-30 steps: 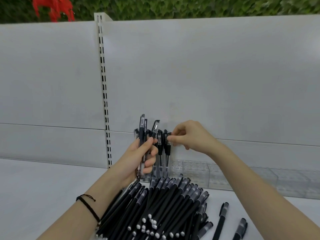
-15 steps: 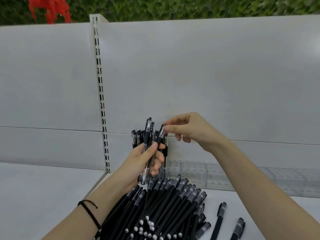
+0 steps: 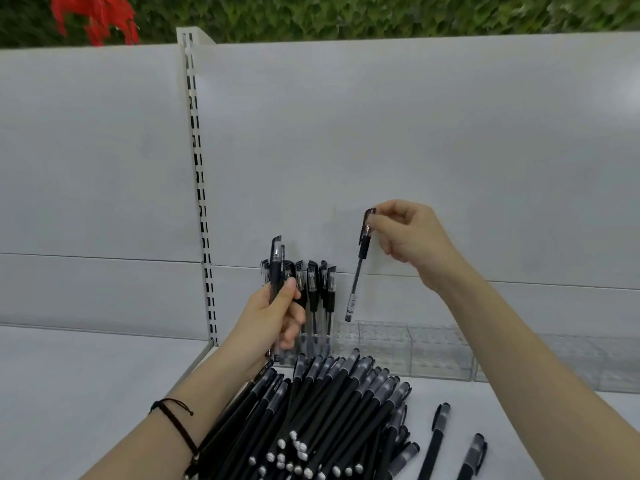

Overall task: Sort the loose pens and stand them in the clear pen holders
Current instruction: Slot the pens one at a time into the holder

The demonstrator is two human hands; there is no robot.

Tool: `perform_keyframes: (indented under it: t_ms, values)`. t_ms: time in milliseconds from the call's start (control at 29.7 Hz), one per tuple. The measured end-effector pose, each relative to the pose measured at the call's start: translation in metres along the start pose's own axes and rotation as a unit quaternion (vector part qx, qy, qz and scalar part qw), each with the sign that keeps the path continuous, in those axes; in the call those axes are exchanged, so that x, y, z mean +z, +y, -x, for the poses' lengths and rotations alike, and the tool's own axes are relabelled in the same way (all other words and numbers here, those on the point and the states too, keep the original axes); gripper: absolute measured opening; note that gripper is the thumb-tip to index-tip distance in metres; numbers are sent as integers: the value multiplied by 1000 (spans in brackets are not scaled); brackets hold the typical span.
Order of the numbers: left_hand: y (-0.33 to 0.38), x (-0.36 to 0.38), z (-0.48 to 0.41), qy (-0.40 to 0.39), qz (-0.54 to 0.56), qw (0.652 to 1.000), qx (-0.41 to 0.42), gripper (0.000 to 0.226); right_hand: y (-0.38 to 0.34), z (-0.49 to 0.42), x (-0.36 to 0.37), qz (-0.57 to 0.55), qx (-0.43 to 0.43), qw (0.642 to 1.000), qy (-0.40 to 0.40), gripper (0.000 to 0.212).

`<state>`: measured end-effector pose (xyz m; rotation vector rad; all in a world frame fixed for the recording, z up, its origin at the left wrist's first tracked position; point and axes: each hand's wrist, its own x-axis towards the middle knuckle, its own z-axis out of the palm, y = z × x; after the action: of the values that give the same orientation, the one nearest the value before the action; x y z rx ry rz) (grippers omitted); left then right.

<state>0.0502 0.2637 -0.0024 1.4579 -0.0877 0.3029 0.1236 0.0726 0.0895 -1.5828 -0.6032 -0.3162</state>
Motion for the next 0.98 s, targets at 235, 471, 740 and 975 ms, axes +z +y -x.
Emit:
perform_keyframes:
  t_ms: [235,471,740,975]
  values:
    - [0,-3,-6,4,77,996,-38,39,13,4,12,145,-38,988,-40,14]
    - [4,-1,-2,-31,86,994,-51,36,16,3,10,188,-14,979,-73,13]
    - [4,2,3,-80,73,994,-33,26,28,7,16,268,-42,956,-110,20]
    - [-3,7,5,-108,36,993,-15,33,25,5,17,367,-73,922,-95,9]
